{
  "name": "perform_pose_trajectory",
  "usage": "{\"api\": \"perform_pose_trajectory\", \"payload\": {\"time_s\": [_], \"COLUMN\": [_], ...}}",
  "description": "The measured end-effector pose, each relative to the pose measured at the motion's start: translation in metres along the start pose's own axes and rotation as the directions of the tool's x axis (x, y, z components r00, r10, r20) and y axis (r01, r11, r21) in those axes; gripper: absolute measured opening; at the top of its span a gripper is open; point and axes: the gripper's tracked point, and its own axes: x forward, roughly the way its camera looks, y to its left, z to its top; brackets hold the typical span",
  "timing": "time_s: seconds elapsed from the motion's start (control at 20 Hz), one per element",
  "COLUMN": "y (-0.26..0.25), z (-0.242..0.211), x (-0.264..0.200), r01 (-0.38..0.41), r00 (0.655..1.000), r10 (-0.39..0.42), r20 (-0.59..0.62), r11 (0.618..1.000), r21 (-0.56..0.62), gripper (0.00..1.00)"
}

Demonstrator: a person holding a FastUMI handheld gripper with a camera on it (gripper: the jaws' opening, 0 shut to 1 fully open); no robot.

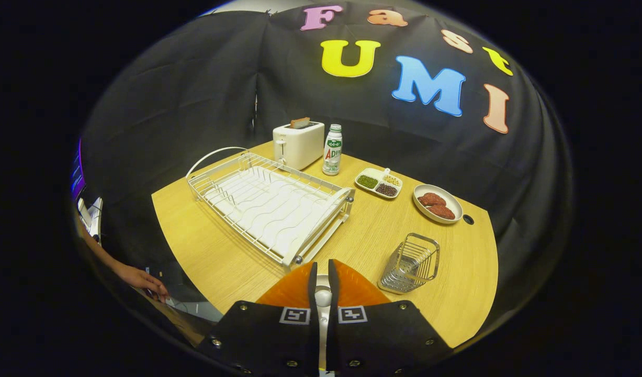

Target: Take the plate from the dish rack, then take the spoon from the basket and place it into the plate.

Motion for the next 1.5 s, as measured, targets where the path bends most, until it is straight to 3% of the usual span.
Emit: {"api": "perform_pose_trajectory", "payload": {"time_s": [0.35, 0.75, 0.85, 1.0, 1.05, 1.3, 1.4, 1.5], "y": [0.007, -0.003, -0.01, -0.029, -0.039, -0.101, -0.124, -0.147], "z": [0.0, -0.006, -0.005, 0.001, 0.006, 0.058, 0.08, 0.106], "x": [0.008, 0.01, 0.006, -0.006, -0.012, -0.063, -0.088, -0.124], "r01": [-0.028, -0.012, 0.005, 0.052, 0.077, 0.21, 0.257, 0.303], "r00": [0.999, 1.0, 1.0, 0.997, 0.993, 0.928, 0.885, 0.819], "r10": [0.028, 0.013, -0.006, -0.058, -0.088, -0.278, -0.349, -0.426], "r20": [-0.026, -0.015, 0.007, 0.049, 0.074, 0.248, 0.308, 0.385], "r11": [1.0, 0.999, 0.998, 0.992, 0.988, 0.94, 0.919, 0.89], "r21": [-0.009, 0.045, 0.069, 0.115, 0.132, 0.269, 0.3, 0.34], "gripper": [0.06, 0.15, 0.19, 0.36, 0.36, 0.36, 0.36, 0.36]}}
